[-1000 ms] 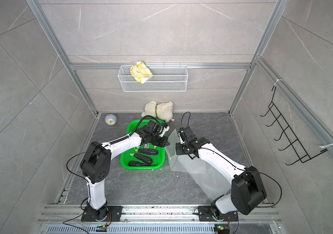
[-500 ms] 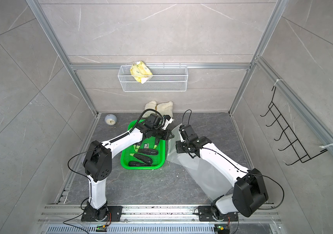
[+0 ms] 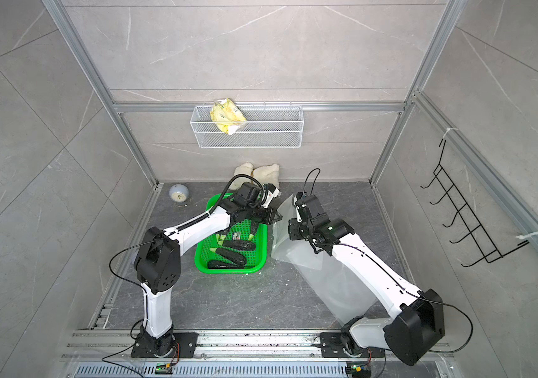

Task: Place the eggplant in a zip-top bag and seal the zipper
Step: Open the zipper food storage bag.

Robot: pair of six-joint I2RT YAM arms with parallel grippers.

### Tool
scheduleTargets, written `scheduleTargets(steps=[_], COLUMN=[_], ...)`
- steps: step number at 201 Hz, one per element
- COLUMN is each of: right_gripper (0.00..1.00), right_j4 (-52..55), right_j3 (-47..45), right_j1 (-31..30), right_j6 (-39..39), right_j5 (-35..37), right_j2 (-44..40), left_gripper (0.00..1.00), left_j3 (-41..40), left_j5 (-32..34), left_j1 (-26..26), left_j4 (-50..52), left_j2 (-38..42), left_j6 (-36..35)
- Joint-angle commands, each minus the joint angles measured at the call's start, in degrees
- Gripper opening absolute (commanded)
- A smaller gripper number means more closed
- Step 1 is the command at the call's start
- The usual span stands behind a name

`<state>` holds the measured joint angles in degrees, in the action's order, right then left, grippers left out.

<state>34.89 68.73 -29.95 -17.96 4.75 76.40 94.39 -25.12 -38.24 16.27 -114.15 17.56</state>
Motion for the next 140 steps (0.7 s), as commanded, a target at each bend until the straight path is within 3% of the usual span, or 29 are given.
scheduleTargets(steps=[1,19,63,102,119,140], right_gripper=[0.57,0.64,0.63,0.63,0.61,0.52], right_j4=[-1.89,-4.15,-8.76,-11.31,-11.22,-9.01], right_j3=[0.30,1.30,2.76,5.13,5.75,6.66], right_j1=[0.32,1.17,6.31,7.25,7.18,7.21], right_j6=[0.20,0.20,-1.12,-1.00,-1.60,-1.82], right_j5=[0.53,0.03,-4.62,-8.07,-7.54,-4.65], right_j2=[-0.09,1.03,6.26,11.60,12.78,14.02], left_gripper=[0.00,0.00,0.00,0.00,0.00,0.00], left_j3=[0.92,0.55,-1.30,-1.62,-1.40,-1.44], left_j5=[-1.08,-1.33,-1.51,-1.93,-1.52,-0.53], left_j1=[0.09,0.07,-0.17,-0.17,-0.17,-0.17], left_j4=[-2.20,-2.15,-2.94,-3.56,-3.10,-2.98], left_j2=[3.71,4.23,6.24,6.48,6.30,6.38], left_j6=[-0.81,-0.93,-0.77,-0.83,-1.05,-1.29])
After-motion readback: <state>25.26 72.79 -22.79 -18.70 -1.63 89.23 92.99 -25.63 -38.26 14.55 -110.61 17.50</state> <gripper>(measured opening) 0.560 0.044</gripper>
